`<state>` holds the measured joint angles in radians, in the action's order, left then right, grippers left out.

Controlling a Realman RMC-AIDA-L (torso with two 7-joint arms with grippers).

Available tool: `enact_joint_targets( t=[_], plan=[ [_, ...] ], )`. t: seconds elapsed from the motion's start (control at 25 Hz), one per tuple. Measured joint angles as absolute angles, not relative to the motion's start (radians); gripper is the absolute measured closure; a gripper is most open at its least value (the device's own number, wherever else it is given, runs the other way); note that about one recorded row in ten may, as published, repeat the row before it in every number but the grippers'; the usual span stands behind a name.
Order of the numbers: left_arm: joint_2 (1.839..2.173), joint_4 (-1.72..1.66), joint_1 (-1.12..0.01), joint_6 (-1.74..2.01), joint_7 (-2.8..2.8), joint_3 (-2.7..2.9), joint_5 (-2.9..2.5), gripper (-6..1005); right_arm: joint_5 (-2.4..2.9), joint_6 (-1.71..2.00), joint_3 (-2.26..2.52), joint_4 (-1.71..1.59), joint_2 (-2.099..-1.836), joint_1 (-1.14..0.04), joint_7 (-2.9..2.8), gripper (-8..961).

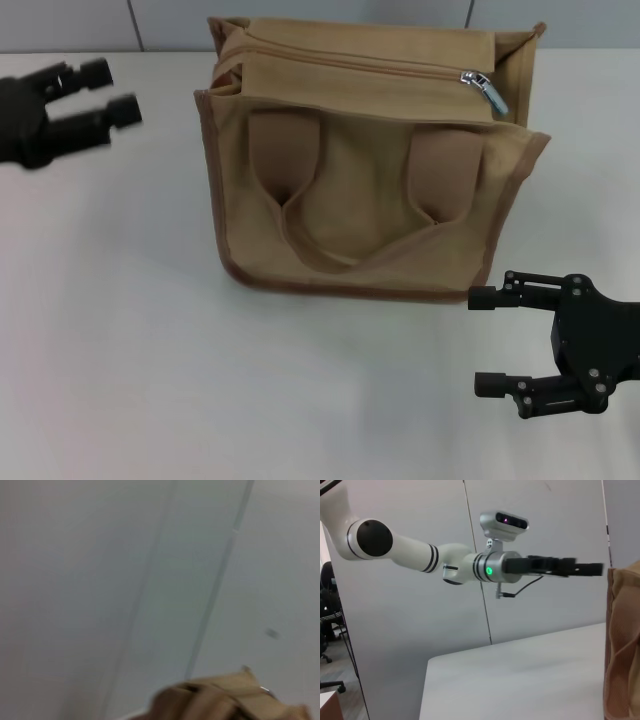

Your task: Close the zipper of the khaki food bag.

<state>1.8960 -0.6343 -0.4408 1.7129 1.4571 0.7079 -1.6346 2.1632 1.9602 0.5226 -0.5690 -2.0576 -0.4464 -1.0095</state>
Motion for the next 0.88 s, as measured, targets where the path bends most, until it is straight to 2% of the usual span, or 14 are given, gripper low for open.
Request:
enact_joint_targets(
  t=[0.08, 0.2, 0.52, 0.88],
  plan=[
    [1.894, -0.655, -0.436, 1.776, 1.442, 0.708, -1.669, 311, 2.163, 1.96, 0.52, -0.569, -2.058, -0.447, -1.009, 135],
    [1.912, -0.662, -0.441, 1.895, 1.387, 0.727, -1.732, 207, 2.161, 1.96, 0.517, -0.569, -2.06, -0.448, -1.009, 135],
    [2.008, -0.615, -0.447, 1.937, 1.206, 0.804, -1.818, 184, 2.161, 1.937, 0.519, -0.546, -2.068, -0.458, -1.009, 135],
    [2.052, -0.494, -0.465, 1.841, 1.078, 0.808, -1.914, 184, 2.166, 1.899, 0.524, -0.507, -2.069, -0.476, -1.004, 135]
  ],
)
